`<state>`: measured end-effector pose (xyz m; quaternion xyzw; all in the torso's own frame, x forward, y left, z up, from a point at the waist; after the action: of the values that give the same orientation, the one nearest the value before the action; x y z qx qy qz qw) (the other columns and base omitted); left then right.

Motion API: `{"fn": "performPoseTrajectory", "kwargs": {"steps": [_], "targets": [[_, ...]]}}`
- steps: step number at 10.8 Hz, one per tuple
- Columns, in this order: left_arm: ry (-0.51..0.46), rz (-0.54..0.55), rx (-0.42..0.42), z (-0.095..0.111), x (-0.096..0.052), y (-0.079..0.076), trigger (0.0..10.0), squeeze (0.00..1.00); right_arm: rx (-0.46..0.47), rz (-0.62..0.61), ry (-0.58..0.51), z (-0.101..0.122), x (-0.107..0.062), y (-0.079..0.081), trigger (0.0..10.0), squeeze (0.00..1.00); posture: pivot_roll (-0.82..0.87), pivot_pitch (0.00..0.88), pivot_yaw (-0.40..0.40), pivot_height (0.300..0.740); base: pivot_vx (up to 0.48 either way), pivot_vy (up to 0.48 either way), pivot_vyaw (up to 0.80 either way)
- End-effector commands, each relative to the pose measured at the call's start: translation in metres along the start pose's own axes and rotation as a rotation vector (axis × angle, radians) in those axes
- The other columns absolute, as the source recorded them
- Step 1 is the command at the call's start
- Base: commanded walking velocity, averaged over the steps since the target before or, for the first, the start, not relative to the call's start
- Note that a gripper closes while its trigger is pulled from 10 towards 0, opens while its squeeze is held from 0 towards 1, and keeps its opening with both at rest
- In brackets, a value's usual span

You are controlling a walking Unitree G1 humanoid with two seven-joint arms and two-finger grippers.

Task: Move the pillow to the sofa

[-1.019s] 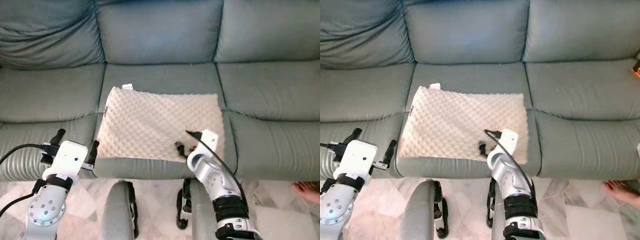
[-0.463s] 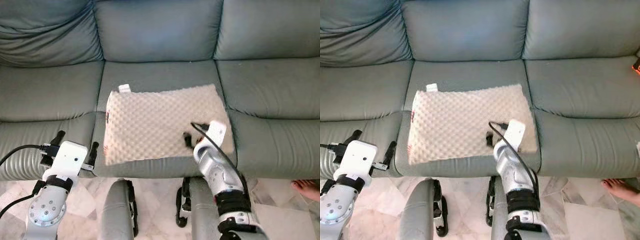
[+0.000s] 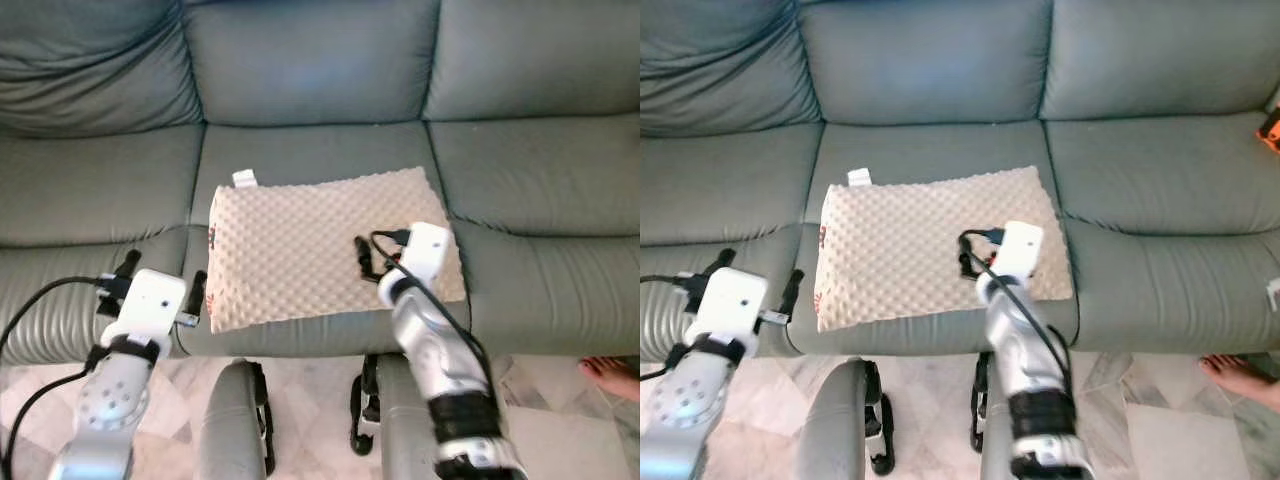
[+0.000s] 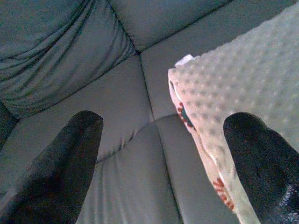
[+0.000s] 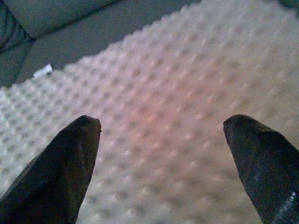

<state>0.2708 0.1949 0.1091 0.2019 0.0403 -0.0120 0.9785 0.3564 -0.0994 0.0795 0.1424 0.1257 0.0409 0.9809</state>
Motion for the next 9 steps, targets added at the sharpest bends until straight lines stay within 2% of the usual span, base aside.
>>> {"fn": "performPoseTrajectory", "kwargs": {"steps": [1,2,3,4,5,6,7,8,9], "targets": [[0.007,0.001,-0.002,-0.004,0.001,-0.004,10.0,0.00,0.001,0.047,-0.024,-0.003,-0.010,0.012,10.0,0.42,0.04,0.193,0.017,0.650,0.000,0.000,0.00],[-0.024,0.005,-0.032,0.002,0.013,-0.012,10.0,0.00,-0.142,0.089,-0.168,0.020,-0.021,0.010,10.0,1.00,0.02,0.142,0.017,0.650,0.000,0.000,0.00],[-0.033,0.007,-0.042,0.004,0.018,-0.015,10.0,0.00,-0.198,0.083,-0.195,0.024,-0.025,0.006,10.0,1.00,0.01,0.116,0.016,0.650,0.000,0.000,0.00],[-0.055,0.023,-0.066,0.007,0.026,-0.021,10.0,0.00,-0.266,0.102,-0.252,0.030,-0.038,-0.001,10.0,1.00,-0.01,0.055,0.018,0.650,0.000,0.000,0.00],[-0.066,0.032,-0.119,0.008,0.028,-0.027,10.0,0.00,-0.298,0.092,-0.237,0.024,-0.051,-0.015,10.0,0.00,-0.02,0.015,0.016,0.650,0.000,0.000,0.00],[-0.062,0.025,-0.159,0.005,0.027,-0.033,10.0,0.00,-0.299,0.075,-0.227,0.019,-0.061,-0.026,10.0,0.00,-0.03,0.000,0.015,0.650,0.000,0.000,0.00],[-0.063,0.019,-0.170,0.000,0.031,-0.042,10.0,0.00,-0.310,0.047,-0.236,0.018,-0.063,-0.032,10.0,0.00,-0.04,0.000,0.020,0.665,0.000,0.000,0.00],[-0.072,0.028,-0.189,-0.002,0.039,-0.046,10.0,0.00,-0.376,0.059,-0.274,0.024,-0.060,-0.024,10.0,0.00,-0.07,0.000,0.022,0.685,0.000,0.000,0.00],[-0.068,0.041,-0.199,-0.004,0.042,-0.045,10.0,0.00,-0.374,0.067,-0.289,0.028,-0.060,-0.020,10.0,0.00,-0.07,0.000,0.023,0.695,0.000,0.000,0.00]]}}
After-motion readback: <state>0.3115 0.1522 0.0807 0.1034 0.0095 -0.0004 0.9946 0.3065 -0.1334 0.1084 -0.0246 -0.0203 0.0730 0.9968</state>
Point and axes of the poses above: a point about 5 cm out from each wrist's last joint towards the gripper, its own x axis pointing out of the wrist towards the gripper, its own z axis along the axis of the wrist's last joint, y = z × x, the point moved 5 cm from there along x, pointing out of the wrist towards the gripper, and after that the axes turned 3 degrees about -x, right-handed, at the moved point
